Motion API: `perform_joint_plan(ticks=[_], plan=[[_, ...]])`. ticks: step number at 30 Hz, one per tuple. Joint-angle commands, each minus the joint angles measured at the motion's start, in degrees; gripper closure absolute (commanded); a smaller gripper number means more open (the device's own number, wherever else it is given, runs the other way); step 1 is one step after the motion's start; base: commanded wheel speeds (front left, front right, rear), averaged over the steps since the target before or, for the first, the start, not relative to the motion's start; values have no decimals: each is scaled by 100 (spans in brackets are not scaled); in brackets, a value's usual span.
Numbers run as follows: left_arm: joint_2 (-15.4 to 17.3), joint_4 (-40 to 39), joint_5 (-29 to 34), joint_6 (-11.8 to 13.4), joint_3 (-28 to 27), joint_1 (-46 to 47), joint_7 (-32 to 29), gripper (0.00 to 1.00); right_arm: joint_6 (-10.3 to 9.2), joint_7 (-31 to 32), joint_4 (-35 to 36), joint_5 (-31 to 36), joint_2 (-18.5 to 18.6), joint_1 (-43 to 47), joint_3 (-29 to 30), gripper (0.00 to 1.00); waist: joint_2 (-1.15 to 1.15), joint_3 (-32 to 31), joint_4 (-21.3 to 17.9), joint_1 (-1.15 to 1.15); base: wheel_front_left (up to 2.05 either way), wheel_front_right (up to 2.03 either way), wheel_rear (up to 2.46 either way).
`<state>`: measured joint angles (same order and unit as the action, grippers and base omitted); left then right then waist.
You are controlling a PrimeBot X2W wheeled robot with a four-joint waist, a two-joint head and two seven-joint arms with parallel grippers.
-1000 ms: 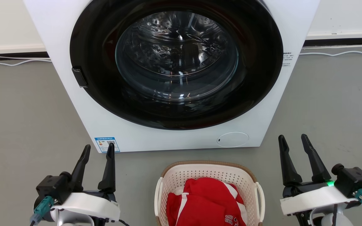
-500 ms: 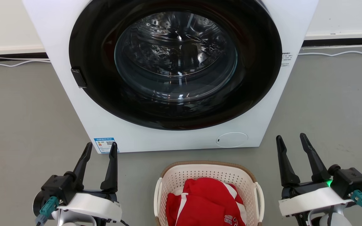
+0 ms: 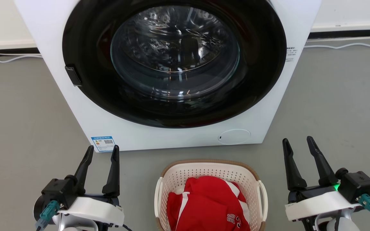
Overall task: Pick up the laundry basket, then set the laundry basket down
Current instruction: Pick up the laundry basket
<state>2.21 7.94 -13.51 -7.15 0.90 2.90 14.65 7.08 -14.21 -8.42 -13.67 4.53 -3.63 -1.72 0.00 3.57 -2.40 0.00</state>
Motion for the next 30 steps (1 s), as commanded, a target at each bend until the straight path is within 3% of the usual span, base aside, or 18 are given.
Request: perform_joint_plan(ticks=[1,12,30], plan=[[67,-96,-15,-34,-181,273,35,0,41,-79,102,28,9,-228,-102,0,0,59,-24,0,0,0,0],[77,186,-87,-34,-149,538,35,0,41,-79,67,-29,-16,-383,-147,0,0,645,-165,0,0,0,0],[470,1159,-292,-34,108,1431,35,0,41,-79,130,-136,-127,-892,-272,0,0,2042,-536,0,0,0,0]])
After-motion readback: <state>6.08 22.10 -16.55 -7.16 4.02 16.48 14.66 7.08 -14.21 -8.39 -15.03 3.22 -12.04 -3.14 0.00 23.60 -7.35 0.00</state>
